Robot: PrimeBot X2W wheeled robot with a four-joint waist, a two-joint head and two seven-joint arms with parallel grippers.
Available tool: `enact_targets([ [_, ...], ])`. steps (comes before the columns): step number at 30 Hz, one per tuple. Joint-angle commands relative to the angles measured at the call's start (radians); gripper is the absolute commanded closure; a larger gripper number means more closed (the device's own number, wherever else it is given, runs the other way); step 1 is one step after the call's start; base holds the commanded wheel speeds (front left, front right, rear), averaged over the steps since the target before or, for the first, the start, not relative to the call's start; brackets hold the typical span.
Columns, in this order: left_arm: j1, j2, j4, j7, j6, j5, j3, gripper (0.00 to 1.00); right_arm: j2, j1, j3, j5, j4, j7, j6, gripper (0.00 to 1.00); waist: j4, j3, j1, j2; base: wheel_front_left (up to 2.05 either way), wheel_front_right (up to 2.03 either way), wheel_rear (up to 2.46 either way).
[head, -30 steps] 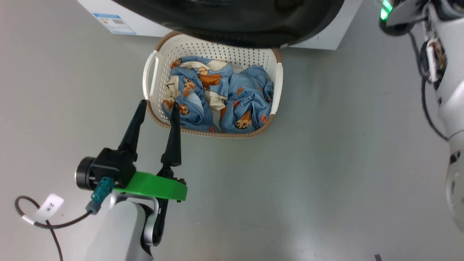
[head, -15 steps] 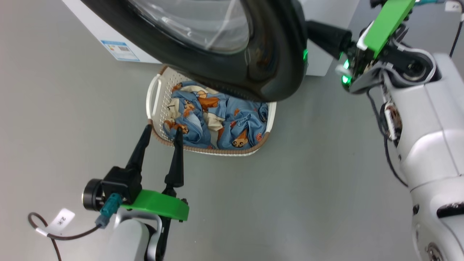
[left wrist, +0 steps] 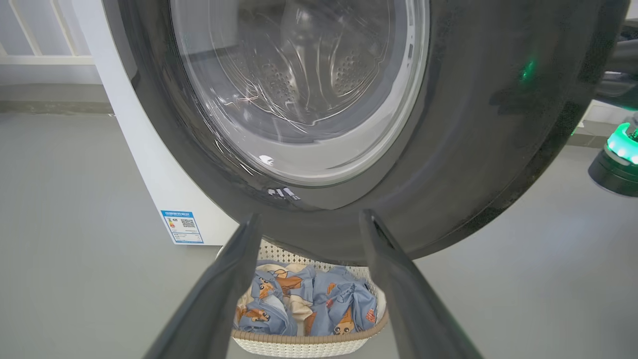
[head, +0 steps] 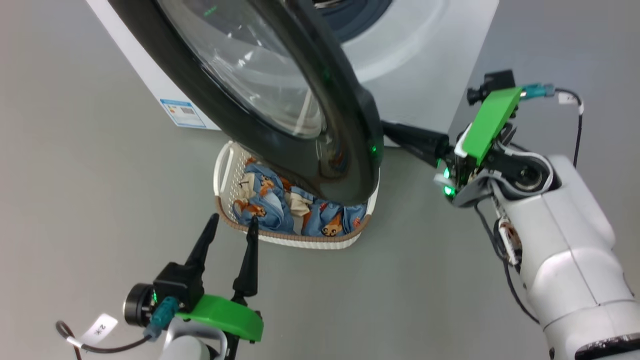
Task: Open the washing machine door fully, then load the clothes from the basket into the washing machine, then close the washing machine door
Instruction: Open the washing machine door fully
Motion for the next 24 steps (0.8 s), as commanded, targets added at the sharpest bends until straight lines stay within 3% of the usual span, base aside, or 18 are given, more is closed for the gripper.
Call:
enact_targets([
  [1,0.01,0.019,-0.011,-0.008,-0.01,0.009,0.027,0.0,0.032,0.031,0.043,0.024,-0.033,-0.001,0.002,1.0,0.011,-0.039,0.0,0.0,0.0,0.0,0.0],
  [24,0.048,0.019,0.014,-0.008,-0.026,0.017,0.03,0.0,0.033,0.096,0.359,0.26,-0.036,-0.14,0.002,1.0,0.041,-0.116,0.0,0.0,0.0,0.0,0.0],
])
